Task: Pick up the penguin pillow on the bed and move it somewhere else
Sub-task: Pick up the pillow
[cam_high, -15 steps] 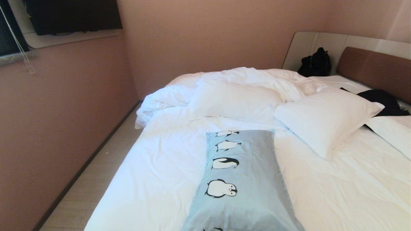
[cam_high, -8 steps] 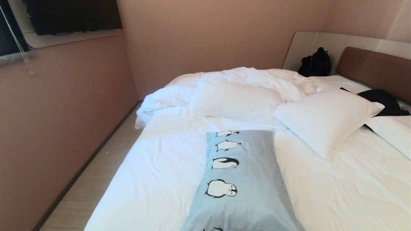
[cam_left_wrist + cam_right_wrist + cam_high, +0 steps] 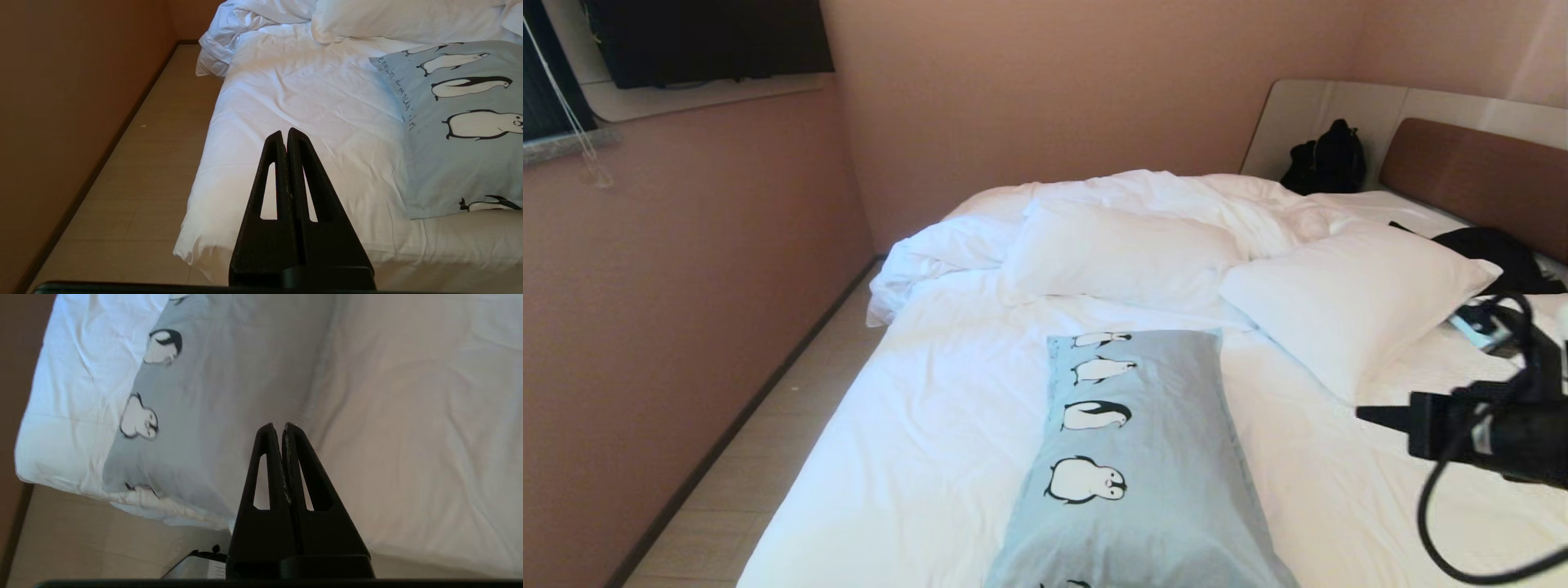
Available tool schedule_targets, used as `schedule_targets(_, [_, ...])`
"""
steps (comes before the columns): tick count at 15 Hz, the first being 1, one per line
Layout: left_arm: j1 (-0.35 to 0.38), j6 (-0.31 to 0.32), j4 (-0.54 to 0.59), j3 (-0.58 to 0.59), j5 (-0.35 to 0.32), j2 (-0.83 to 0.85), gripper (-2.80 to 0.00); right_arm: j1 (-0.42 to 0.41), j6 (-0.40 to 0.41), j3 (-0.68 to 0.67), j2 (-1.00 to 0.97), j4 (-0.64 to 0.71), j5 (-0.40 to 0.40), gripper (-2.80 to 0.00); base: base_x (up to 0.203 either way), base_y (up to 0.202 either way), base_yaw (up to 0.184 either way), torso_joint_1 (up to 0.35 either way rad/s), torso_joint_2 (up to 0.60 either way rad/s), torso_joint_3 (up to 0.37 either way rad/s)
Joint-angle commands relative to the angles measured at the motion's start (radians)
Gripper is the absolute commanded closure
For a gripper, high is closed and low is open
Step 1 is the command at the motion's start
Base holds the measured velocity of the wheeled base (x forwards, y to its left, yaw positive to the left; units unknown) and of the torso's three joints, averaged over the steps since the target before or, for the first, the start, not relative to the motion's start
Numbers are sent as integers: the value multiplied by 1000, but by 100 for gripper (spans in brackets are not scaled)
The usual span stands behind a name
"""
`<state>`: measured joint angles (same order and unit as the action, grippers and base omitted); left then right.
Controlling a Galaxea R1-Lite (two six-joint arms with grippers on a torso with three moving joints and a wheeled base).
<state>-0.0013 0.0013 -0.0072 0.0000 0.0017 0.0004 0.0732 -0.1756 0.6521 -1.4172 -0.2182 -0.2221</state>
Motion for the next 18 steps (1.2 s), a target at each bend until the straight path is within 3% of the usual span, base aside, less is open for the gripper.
schedule_targets(1, [0, 0, 0, 0, 0, 0, 0, 73, -55, 108, -259, -159, 0, 0, 0, 0, 0, 0, 0, 0])
schedule_targets(4, [0, 0, 0, 0, 0, 0, 0, 201, -74, 229, -393, -178, 39, 0, 0, 0, 0, 0, 0, 0])
schedule_targets(7, [0, 0, 0, 0, 0, 0, 0, 274, -76, 309, -544, -182, 166, 0, 0, 0, 0, 0, 0, 0])
schedule_targets(10, [0, 0, 0, 0, 0, 0, 0, 301, -85, 365, -656, -184, 241, 0, 0, 0, 0, 0, 0, 0])
schedule_targets(16, [0, 0, 0, 0, 0, 0, 0, 305, -117, 389, -722, -184, 248, 0, 0, 0, 0, 0, 0, 0])
schedule_targets(17, [0, 0, 0, 0, 0, 0, 0, 306, -117, 388, -727, -184, 247, -259, 0, 0, 0, 0, 0, 0])
schedule_targets(18, [0, 0, 0, 0, 0, 0, 0, 310, -117, 386, -730, -184, 247, -280, 0, 0, 0, 0, 0, 0])
